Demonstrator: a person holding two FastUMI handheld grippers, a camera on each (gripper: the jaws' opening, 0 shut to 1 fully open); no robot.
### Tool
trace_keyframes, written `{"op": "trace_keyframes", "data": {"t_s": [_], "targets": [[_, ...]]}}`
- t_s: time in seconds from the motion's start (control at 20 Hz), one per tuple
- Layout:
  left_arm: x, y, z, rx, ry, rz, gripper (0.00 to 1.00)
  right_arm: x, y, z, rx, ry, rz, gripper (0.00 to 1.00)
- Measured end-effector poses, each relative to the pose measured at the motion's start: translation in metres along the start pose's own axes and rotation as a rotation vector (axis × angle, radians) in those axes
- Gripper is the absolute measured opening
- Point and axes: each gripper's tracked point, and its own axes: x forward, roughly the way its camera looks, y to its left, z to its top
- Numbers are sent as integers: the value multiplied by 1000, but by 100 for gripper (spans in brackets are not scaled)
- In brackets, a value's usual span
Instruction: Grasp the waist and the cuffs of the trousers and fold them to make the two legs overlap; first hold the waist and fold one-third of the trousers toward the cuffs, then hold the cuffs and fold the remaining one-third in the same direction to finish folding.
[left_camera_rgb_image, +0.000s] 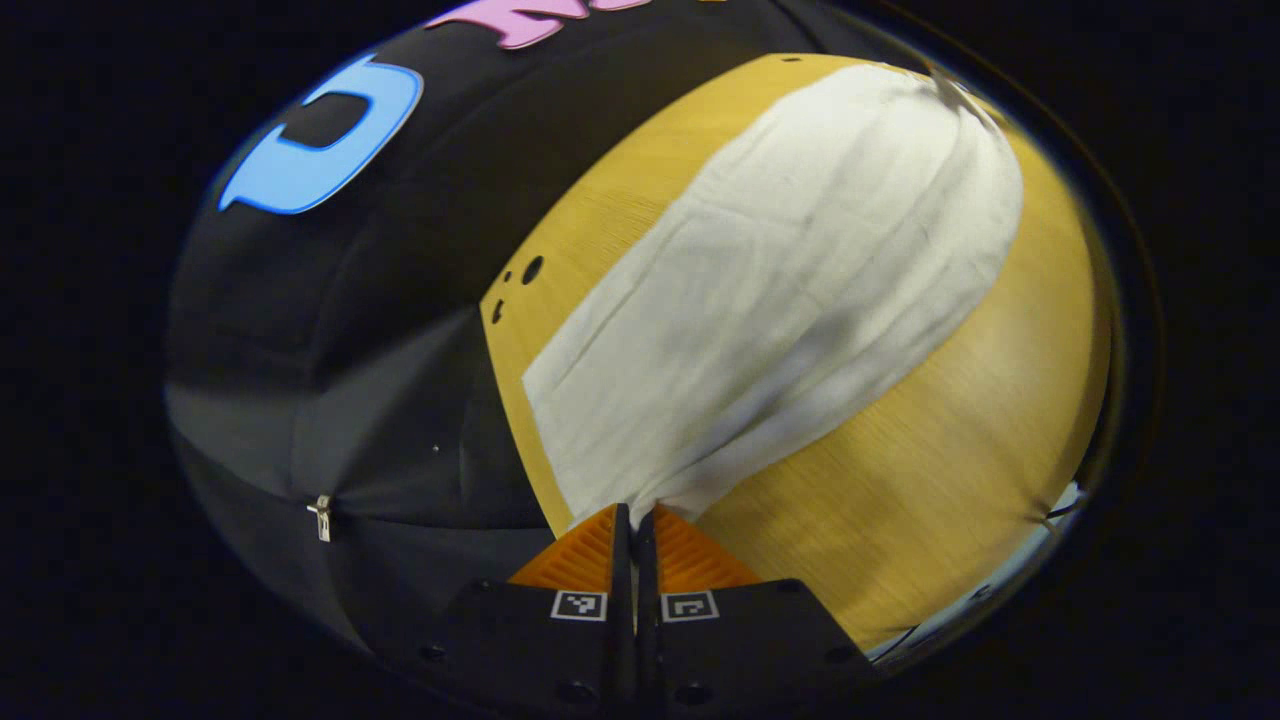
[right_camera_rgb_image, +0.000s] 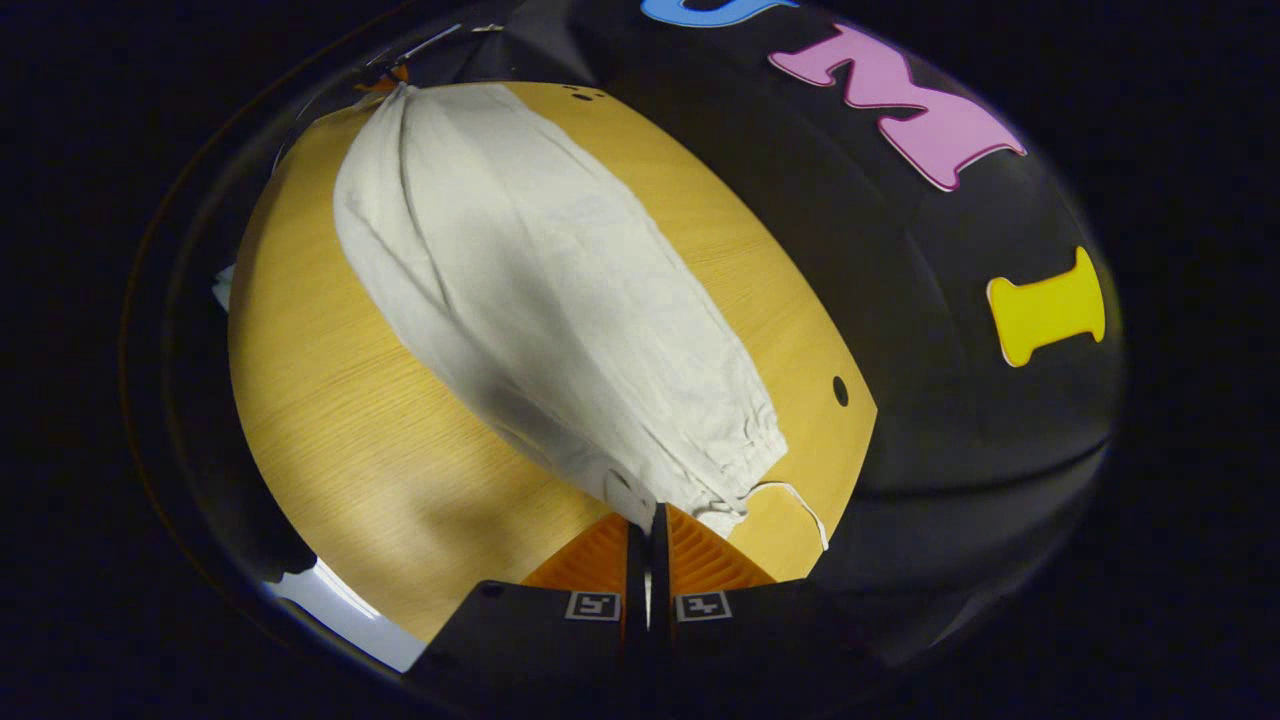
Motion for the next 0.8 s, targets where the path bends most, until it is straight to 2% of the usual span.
{"op": "trace_keyframes", "data": {"t_s": [0.2,0.4,0.55,0.75,0.8], "targets": [[18,21,27,-49,-17,22,5,7,-35,14,118,-12,-48,5],[33,39,52,-118,-15,30,6,21,-55,27,171,-24,-63,5],[51,45,69,-117,-2,36,6,40,-66,39,221,-25,-52,5],[76,40,76,-204,61,21,5,73,-75,38,286,11,-16,5],[84,38,74,-218,85,21,5,81,-75,36,301,22,-6,0]]}}
